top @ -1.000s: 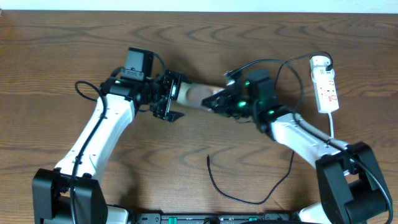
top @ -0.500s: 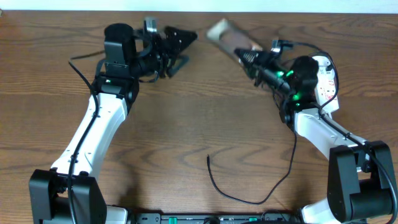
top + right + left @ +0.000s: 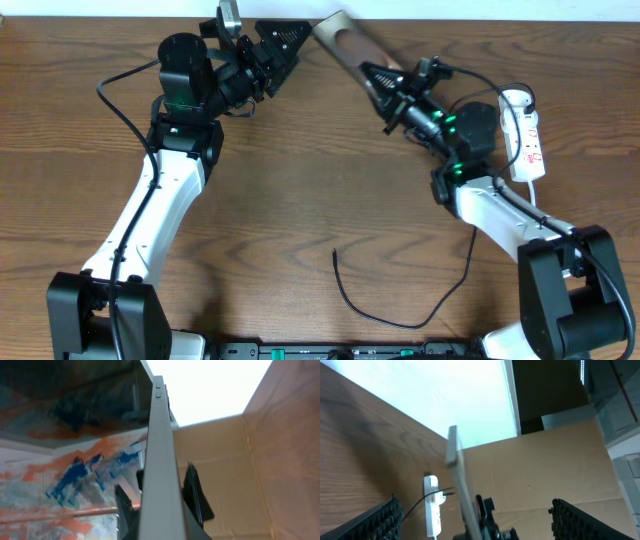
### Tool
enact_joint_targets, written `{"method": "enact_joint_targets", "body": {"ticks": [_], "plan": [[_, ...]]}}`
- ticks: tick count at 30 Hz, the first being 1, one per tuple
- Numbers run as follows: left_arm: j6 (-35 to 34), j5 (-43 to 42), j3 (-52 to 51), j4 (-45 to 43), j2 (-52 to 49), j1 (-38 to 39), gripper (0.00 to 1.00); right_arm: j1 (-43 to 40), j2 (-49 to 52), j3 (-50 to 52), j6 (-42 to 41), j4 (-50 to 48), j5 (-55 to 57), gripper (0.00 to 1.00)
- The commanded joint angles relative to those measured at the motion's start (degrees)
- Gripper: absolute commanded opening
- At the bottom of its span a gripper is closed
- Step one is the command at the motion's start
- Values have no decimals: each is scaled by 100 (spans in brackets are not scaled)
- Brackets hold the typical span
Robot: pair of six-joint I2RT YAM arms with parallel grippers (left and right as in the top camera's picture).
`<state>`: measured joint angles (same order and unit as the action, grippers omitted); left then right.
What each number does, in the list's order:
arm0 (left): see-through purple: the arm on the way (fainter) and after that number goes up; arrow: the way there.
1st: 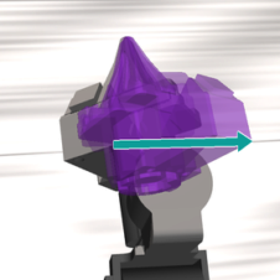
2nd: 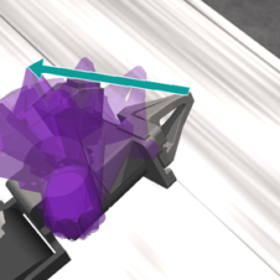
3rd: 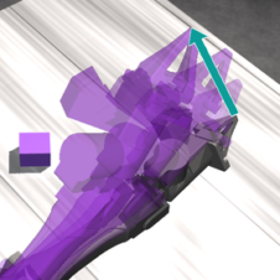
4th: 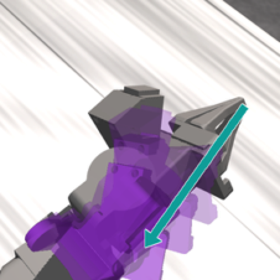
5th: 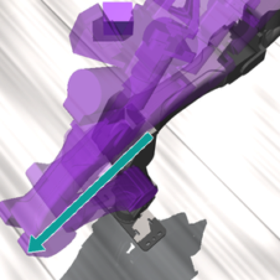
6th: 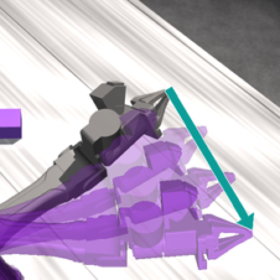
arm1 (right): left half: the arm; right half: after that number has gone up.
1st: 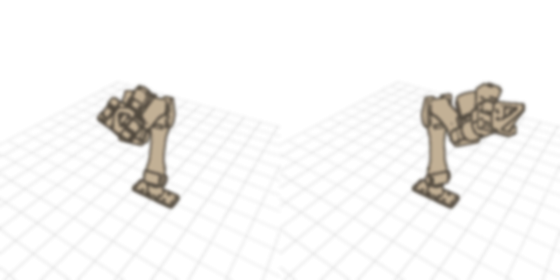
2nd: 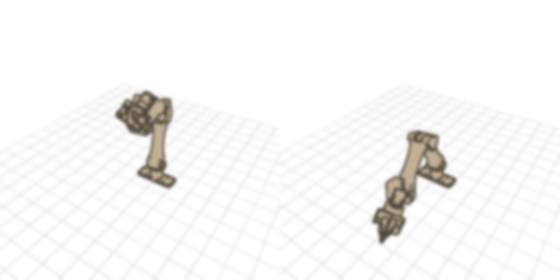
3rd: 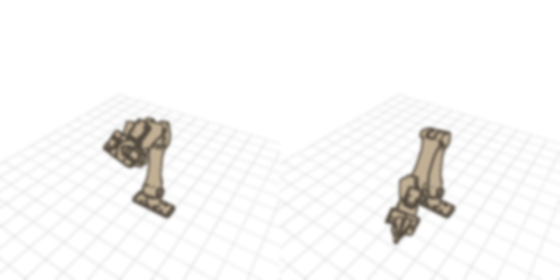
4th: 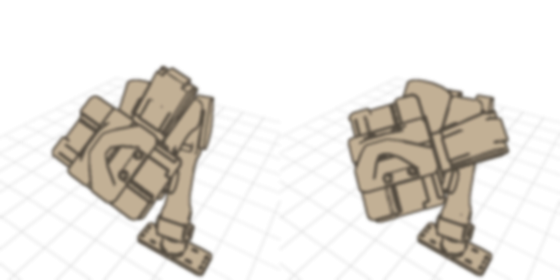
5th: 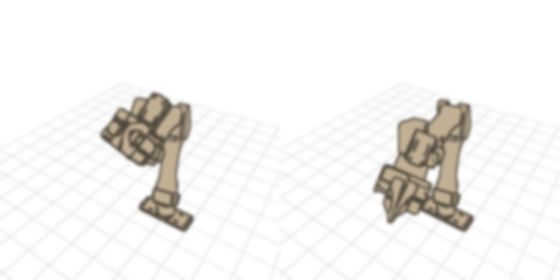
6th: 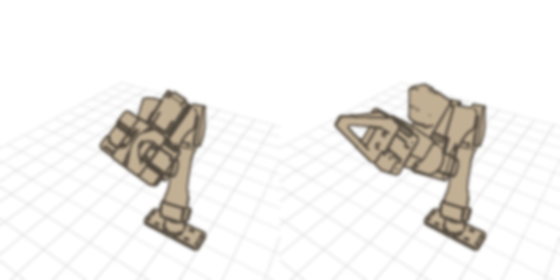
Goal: Plug charger to phone and switch on socket
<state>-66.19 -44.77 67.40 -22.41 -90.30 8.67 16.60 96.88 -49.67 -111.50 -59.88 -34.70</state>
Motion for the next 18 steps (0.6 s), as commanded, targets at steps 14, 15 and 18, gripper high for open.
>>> {"method": "enact_joint_targets", "body": {"ticks": [14, 15, 18], "plan": [[-120, 269, 39, -63, -474, 254, 91, 822, -74, -90, 610, -59, 31, 1], [-179, 321, 39, -70, -492, 280, 91, 846, -74, -90, 660, -55, 26, 2], [-210, 533, 42, -105, -498, 348, 86, 903, -74, -90, 789, -7, 26, 1]]}}
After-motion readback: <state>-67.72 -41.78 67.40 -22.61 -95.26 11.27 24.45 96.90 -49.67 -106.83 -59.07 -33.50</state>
